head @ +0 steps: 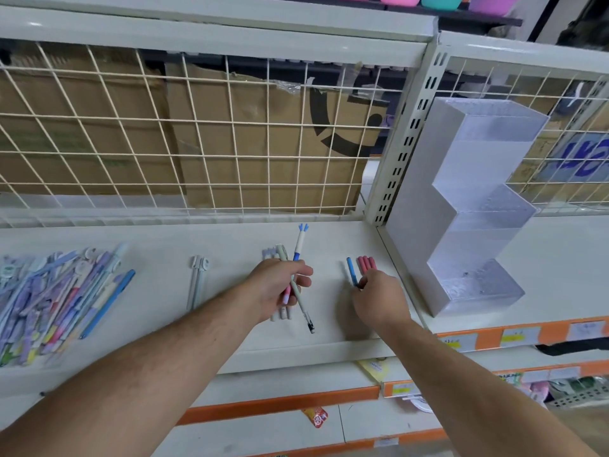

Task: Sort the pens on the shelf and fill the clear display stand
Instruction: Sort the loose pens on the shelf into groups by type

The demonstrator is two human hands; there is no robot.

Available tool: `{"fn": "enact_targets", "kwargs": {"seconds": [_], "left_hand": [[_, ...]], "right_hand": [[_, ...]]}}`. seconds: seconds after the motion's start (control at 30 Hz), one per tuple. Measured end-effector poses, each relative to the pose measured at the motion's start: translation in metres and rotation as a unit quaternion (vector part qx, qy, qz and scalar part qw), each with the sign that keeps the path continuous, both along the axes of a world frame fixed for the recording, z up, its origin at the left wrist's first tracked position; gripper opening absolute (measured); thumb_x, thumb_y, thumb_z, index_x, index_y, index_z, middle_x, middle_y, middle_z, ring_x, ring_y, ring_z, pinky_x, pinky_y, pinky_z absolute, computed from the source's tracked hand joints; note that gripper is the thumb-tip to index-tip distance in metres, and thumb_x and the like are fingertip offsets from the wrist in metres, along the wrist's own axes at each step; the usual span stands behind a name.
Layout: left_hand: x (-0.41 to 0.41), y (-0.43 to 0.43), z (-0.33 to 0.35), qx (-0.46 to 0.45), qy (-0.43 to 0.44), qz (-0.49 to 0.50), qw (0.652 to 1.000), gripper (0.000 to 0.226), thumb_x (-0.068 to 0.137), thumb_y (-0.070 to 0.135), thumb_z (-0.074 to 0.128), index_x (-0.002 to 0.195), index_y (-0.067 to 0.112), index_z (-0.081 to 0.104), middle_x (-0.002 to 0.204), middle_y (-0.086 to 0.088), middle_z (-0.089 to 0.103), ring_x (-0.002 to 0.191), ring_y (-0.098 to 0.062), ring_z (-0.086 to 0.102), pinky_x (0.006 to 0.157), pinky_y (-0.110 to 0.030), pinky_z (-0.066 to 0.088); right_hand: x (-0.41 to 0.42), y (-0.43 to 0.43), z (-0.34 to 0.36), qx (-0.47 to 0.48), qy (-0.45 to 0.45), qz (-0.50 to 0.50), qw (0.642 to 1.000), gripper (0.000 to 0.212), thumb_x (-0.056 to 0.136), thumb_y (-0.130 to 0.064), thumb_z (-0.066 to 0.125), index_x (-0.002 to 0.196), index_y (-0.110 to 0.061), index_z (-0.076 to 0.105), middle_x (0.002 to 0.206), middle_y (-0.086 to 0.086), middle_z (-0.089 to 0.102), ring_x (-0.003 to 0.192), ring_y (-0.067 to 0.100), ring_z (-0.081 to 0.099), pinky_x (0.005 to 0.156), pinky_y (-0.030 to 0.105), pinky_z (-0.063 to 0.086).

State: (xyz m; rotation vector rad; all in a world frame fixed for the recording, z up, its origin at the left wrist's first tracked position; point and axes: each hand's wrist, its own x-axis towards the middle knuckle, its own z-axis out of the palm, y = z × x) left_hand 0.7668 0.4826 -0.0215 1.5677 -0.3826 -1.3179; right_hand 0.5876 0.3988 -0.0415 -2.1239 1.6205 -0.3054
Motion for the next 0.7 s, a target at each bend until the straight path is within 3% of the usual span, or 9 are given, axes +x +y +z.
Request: {"fn": "enact_targets", "kwargs": {"seconds": [0.2,0.33,0.4,0.47,0.5,0.57,0.63,0.7], "left_hand": [[-0.011,-0.01,-0.003,0.014,-0.004,-0.006,1.0,0.029,0.093,0.019,0.062,0.11,-0.004,0.07,0.079,-0.009,0.068,0.051,-0.014,0.044,0.044,-0.022,0.038],[-0.014,-0.012,-0.001,0.01,-0.005,-0.009,1.0,0.03,0.096,0.022,0.059,0.109,-0.003,0.07,0.081,-0.009,0.067,0.05,-0.012,0.046,0.047,-0.022,0.038],[-0.014,-0.012,-0.001,0.007,-0.006,-0.022,1.0,0.034,0.101,0.028,0.053,0.108,0.0,0.071,0.083,-0.008,0.067,0.05,-0.012,0.044,0.049,-0.022,0.039],[-0.013,-0.01,0.001,0.003,-0.006,-0.029,1.0,0.036,0.103,0.031,0.049,0.108,0.002,0.071,0.084,-0.008,0.067,0.049,-0.013,0.043,0.048,-0.022,0.039],[-0.013,-0.008,0.001,0.0,-0.008,-0.03,1.0,0.037,0.103,0.032,0.048,0.109,0.003,0.071,0.085,-0.009,0.067,0.047,-0.013,0.041,0.047,-0.022,0.039],[-0.012,-0.004,0.001,-0.006,-0.015,-0.03,0.999,0.038,0.104,0.034,0.047,0.111,0.005,0.07,0.089,-0.011,0.066,0.047,-0.016,0.038,0.046,-0.023,0.038],[-0.009,0.001,0.0,-0.015,-0.018,-0.031,0.999,0.038,0.103,0.035,0.047,0.113,0.008,0.071,0.089,-0.015,0.064,0.052,-0.02,0.04,0.048,-0.025,0.037],[-0.007,0.007,0.0,-0.025,-0.008,-0.034,0.999,0.036,0.101,0.036,0.049,0.113,0.012,0.073,0.088,-0.016,0.062,0.061,-0.023,0.048,0.055,-0.028,0.039]], "right_hand": [[-0.006,-0.013,-0.001,-0.057,0.096,0.046,0.993,0.023,0.094,-0.015,0.05,0.116,-0.01,0.055,0.104,0.012,0.066,0.09,0.032,0.064,0.066,0.029,0.041],[-0.006,-0.016,0.001,-0.071,0.095,0.054,0.991,0.02,0.097,-0.02,0.049,0.115,-0.01,0.054,0.104,0.012,0.066,0.092,0.033,0.065,0.066,0.03,0.041],[-0.002,-0.013,0.003,-0.055,0.039,0.053,0.996,0.015,0.098,-0.021,0.049,0.105,-0.011,0.058,0.101,0.01,0.066,0.096,0.03,0.063,0.068,0.029,0.042],[0.006,-0.007,0.004,-0.032,-0.064,0.08,0.994,0.012,0.093,-0.017,0.055,0.091,-0.01,0.064,0.098,0.008,0.068,0.107,0.022,0.06,0.083,0.028,0.046],[0.01,-0.002,0.006,-0.017,-0.113,0.095,0.989,0.01,0.091,-0.015,0.059,0.084,-0.011,0.065,0.09,0.005,0.067,0.103,0.013,0.059,0.089,0.023,0.044],[0.018,0.011,0.016,0.057,-0.2,0.1,0.973,0.015,0.089,-0.014,0.066,0.075,-0.013,0.062,0.071,-0.004,0.06,0.074,-0.001,0.057,0.072,0.008,0.042],[0.027,0.023,0.024,0.162,-0.28,0.091,0.942,0.018,0.09,-0.016,0.071,0.076,-0.008,0.062,0.066,-0.003,0.058,0.057,0.002,0.053,0.056,0.014,0.04],[0.036,0.034,0.028,0.208,-0.311,0.096,0.922,0.021,0.09,-0.019,0.073,0.077,-0.006,0.065,0.066,0.001,0.06,0.056,0.01,0.05,0.057,0.024,0.04]]}}
